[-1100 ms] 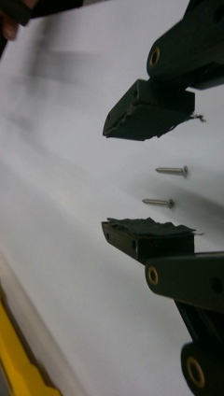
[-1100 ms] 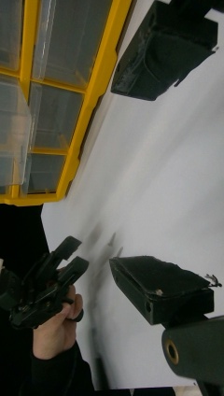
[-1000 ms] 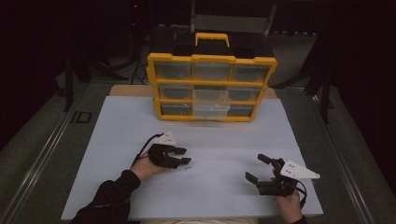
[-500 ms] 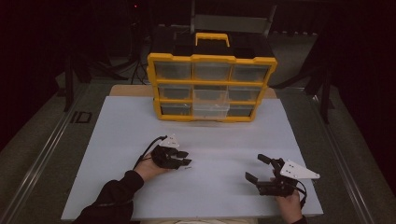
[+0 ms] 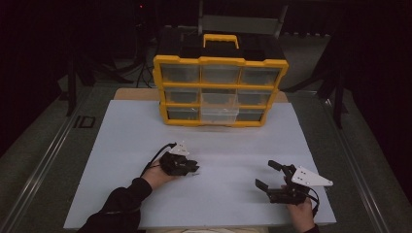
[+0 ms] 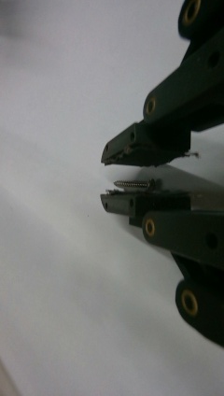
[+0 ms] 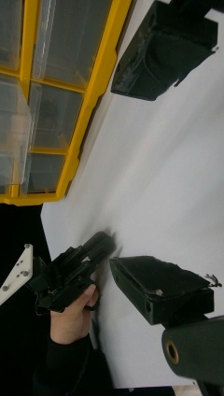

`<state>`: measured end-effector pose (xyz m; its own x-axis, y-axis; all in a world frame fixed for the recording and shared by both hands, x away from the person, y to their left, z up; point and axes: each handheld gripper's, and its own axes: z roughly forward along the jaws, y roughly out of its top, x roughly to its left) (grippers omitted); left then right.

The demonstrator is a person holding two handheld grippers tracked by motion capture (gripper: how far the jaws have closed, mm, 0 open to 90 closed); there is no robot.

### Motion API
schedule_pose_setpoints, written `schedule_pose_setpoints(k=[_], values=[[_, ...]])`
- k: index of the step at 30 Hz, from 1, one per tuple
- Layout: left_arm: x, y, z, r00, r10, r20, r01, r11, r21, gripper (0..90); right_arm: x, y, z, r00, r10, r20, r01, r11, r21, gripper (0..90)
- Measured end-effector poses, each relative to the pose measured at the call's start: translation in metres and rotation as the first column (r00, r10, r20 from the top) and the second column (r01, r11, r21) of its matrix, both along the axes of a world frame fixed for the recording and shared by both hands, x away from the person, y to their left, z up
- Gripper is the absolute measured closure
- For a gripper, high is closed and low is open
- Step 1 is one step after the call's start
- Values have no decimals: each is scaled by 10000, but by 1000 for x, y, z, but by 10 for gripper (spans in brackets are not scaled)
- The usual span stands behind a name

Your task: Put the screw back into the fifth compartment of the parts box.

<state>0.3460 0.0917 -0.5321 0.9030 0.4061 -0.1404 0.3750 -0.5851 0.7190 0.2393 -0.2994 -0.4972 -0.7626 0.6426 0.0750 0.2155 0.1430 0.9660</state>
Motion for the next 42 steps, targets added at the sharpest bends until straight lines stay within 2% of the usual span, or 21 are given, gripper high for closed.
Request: schedule_pose_setpoints(k=[3,6,12,17,29,30,33,34,39,42], values=[[-2,-2,1,9997,60,228,-65,9997,230,839,0,0,0,10000,-8,-9,8,10000,-14,140],[-2,-2,1,9997,52,219,-58,9997,251,878,0,0,0,10000,-10,2,10,10000,-12,140],[-1,0,2,10000,21,84,-22,9998,194,881,0,0,0,10000,-7,9,7,10000,-6,140],[-2,5,11,9999,101,104,-101,9999,-2,881,0,0,0,10000,-5,0,5,10000,-8,140],[-3,16,56,9979,194,616,-163,9986,-503,882,1,0,0,10000,-11,-32,11,10000,11,140],[-3,16,56,9979,194,616,-163,9986,-503,882,1,0,0,10000,-11,-32,11,10000,11,140],[-2,18,71,9971,75,753,-25,9979,-654,881,1,0,-1,10000,1,-47,-1,10000,4,140],[-2,18,71,9971,75,753,-25,9979,-654,881,1,0,-1,10000,0,-49,0,10000,8,140],[1,19,97,9940,34,1098,53,9969,-791,882,1,0,-1,10000,-14,-57,14,10000,10,140],[5,21,110,9930,91,1174,30,9947,-1026,881,1,0,-1,10000,-10,-66,10,10000,8,140]])
